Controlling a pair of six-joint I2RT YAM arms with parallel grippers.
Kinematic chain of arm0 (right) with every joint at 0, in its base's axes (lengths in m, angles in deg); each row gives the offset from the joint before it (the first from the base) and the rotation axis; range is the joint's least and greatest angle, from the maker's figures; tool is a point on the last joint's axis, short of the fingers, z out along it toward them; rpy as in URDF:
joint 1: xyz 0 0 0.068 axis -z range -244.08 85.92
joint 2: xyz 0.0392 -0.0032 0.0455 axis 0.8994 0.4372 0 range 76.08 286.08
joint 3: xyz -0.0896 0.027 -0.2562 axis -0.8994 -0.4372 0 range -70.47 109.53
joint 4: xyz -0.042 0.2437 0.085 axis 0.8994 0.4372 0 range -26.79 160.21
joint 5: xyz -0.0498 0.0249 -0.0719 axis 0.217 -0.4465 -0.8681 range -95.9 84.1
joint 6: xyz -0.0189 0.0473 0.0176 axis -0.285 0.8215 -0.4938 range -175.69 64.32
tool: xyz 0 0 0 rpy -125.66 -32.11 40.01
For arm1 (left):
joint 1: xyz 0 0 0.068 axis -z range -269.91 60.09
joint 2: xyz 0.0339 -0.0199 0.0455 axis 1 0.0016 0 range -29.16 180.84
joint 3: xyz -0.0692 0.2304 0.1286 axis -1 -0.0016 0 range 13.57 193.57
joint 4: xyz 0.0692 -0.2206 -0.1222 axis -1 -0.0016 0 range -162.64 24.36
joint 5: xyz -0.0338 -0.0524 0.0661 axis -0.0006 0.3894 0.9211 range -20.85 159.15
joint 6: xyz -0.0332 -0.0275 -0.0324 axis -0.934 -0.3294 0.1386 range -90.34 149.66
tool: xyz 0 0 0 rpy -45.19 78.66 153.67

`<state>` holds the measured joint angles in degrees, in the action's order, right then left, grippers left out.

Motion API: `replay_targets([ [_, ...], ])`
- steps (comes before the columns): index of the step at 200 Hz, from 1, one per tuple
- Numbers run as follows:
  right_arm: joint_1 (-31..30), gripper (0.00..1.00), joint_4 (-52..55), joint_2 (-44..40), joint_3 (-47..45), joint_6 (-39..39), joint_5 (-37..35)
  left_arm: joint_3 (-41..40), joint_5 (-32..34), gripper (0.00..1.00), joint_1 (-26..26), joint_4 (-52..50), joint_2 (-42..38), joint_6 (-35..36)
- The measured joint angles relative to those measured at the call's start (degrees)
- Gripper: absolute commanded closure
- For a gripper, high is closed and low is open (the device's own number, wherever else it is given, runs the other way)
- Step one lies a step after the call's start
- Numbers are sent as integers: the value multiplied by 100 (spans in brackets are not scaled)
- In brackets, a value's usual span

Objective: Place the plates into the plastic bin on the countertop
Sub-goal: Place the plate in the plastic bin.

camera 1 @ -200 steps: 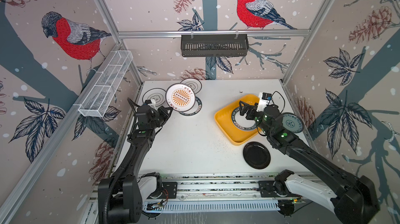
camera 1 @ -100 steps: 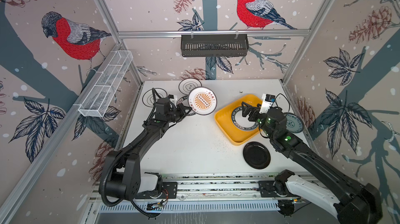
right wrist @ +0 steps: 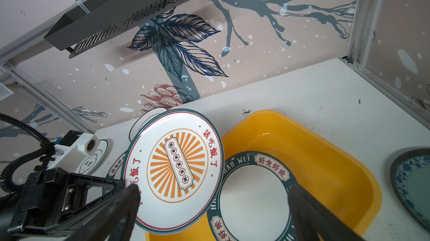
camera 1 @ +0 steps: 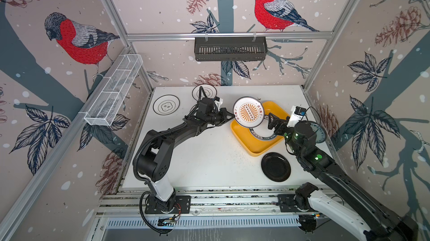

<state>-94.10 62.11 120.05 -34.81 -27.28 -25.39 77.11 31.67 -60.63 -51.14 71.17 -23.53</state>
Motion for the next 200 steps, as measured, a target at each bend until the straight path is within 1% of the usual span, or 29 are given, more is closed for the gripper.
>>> replay_targets([
  [81, 186, 1, 756, -743, -24, 20, -496, 1279, -284, 100, 573, 26, 1558, -149],
  [95, 214, 0, 846, -815, -35, 35, -557, 1499, -286, 100, 634, -116, 1764, -144],
  [123, 247, 0, 879, -839, -48, 35, -575, 1808, -278, 100, 697, -197, 2041, -76],
  [200, 262, 0, 970, -846, -70, 55, -575, 2103, -299, 100, 774, -455, 2441, -28],
])
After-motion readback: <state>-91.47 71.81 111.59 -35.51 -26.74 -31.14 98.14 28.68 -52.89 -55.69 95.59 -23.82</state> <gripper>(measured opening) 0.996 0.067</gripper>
